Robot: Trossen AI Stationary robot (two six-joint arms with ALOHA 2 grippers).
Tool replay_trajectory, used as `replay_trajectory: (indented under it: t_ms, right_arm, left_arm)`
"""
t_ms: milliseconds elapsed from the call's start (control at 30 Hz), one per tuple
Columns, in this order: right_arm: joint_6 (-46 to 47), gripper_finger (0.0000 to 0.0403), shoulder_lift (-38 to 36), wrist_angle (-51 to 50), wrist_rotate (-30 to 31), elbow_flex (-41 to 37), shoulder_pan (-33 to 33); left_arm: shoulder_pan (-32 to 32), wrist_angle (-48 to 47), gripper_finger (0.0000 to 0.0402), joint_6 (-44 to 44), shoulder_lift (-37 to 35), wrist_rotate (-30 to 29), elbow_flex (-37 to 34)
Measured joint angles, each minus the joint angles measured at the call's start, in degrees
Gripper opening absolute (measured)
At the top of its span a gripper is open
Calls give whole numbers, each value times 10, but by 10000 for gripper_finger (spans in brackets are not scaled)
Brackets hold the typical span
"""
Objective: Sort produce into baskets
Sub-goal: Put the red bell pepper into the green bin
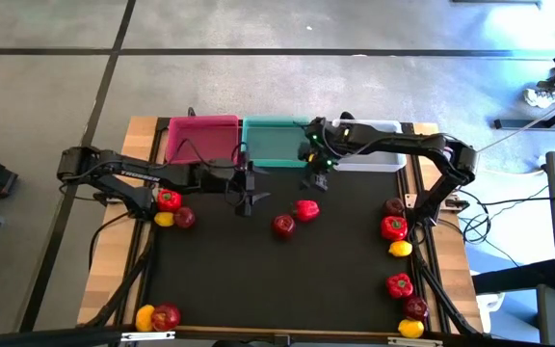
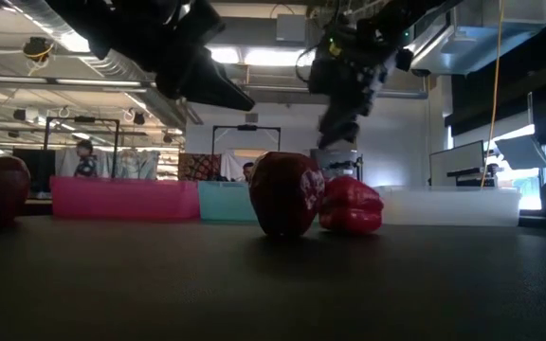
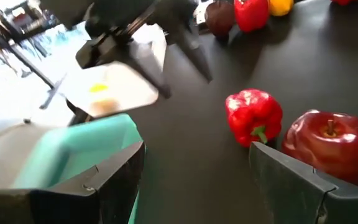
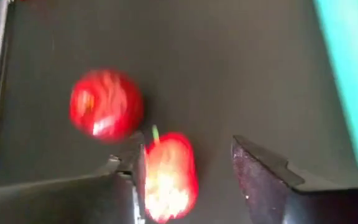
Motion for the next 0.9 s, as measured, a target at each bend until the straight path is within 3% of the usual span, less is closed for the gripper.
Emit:
replay_trajectory:
  t_ms: [167,333,567,767,900]
  right_arm:
    - [12,225,0,-93,5,0,8]
    - [-30,263,0,-92,16,0,62]
    - [-66,281,0,-40,126,0,127]
    - [-62,282,0,-21,151,0,151]
    - [-29,285,0,-24,245,0,166]
  left_arm:
    - [0,-9,285,-37,0,0,0]
    - [-1,-12,285,-52,0,0,0]
    - [-1,-12,285,-54,0,0,0]
    - [-1,-12,285,-54,0,0,0]
    - [-1,-12,285,-67,0,0,0]
